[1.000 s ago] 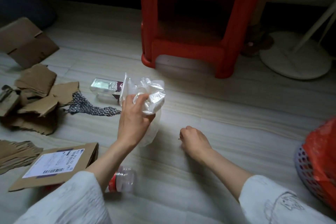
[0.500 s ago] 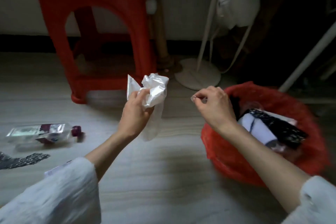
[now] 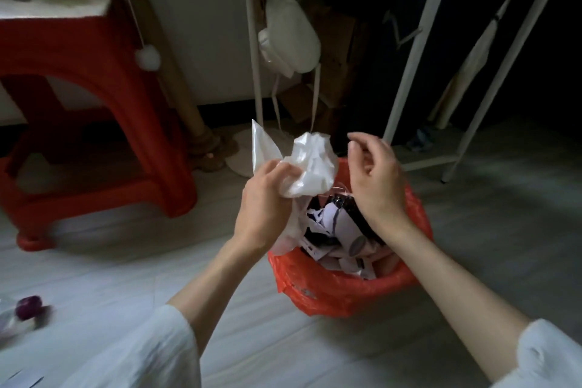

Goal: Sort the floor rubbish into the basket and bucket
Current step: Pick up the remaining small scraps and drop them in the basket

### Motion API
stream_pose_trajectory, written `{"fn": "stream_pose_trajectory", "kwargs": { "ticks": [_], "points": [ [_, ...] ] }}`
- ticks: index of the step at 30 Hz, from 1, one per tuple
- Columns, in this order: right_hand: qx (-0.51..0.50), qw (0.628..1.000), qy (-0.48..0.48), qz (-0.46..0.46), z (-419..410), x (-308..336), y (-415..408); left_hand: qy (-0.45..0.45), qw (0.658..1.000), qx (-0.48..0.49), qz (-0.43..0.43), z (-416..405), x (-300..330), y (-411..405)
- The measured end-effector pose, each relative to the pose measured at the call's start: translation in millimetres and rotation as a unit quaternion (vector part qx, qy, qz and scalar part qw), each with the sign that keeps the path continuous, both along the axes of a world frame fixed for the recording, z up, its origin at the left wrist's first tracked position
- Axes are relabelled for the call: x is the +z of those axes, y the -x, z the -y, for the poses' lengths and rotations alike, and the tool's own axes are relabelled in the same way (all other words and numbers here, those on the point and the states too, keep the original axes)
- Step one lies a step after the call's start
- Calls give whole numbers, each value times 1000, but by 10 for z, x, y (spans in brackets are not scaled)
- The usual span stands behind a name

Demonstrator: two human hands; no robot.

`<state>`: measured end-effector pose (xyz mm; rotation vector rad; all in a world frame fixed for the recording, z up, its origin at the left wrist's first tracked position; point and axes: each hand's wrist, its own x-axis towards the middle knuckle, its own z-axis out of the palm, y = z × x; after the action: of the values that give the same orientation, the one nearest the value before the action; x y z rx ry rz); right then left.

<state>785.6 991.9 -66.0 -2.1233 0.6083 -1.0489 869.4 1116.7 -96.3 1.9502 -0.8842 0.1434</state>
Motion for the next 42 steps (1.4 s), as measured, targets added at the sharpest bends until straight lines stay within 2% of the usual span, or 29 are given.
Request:
{"fn": "stream_pose_trajectory", "kwargs": {
  "ticks": [3, 8, 9, 11, 12, 13, 14, 15, 16, 17, 19, 20, 23, 27, 30, 34, 39, 42],
  "points": [
    [94, 993, 19, -73, -61, -7, 35, 24, 999, -10, -24, 117, -8, 105],
    [122, 971, 27, -201, 39, -44, 60, 81, 983, 7, -164, 282, -157, 271],
    [124, 963, 31, -236, 55, -84, 62, 94, 972, -24, -213, 296, -193, 280],
    [126, 944, 19, -304, 90, -166, 82, 109, 925, -130, -339, 277, -230, 283],
    [128, 933, 2, -336, 113, -212, 100, 89, 901, -181, -385, 256, -254, 269],
    [133, 922, -15, -364, 140, -263, 126, 44, 890, -216, -400, 229, -270, 249],
    [138, 910, -21, -389, 156, -303, 155, -28, 900, -239, -364, 191, -277, 234],
    [144, 900, -18, -410, 160, -339, 182, -123, 923, -246, -270, 160, -294, 213],
    [149, 894, -12, -422, 154, -372, 195, -220, 939, -226, -140, 137, -310, 196],
    [152, 890, -9, -429, 142, -407, 191, -297, 937, -184, -21, 113, -331, 183],
    [156, 886, 11, -437, 99, -451, 172, -359, 919, -90, 134, 76, -384, 142],
    [158, 884, 28, -439, 81, -460, 156, -354, 919, -70, 157, 63, -416, 115],
    [175, 868, 56, -462, 46, -501, 125, -351, 927, -71, 114, 41, -502, -4],
    [227, 808, 47, -541, -4, -650, 72, -346, 926, -140, 46, -44, -649, -146],
    [239, 753, 83, -607, 13, -823, -30, -313, 933, -154, 82, -81, -692, -155],
    [218, 694, 171, -665, 83, -1174, -215, -293, 943, -142, 73, -44, -706, -126],
    [232, 585, 253, -735, 194, -1537, -397, -297, 941, -133, 95, -6, -746, -129],
    [241, 557, 239, -758, 261, -1542, -459, -317, 935, -126, 97, -5, -730, -107]
  ]
}}
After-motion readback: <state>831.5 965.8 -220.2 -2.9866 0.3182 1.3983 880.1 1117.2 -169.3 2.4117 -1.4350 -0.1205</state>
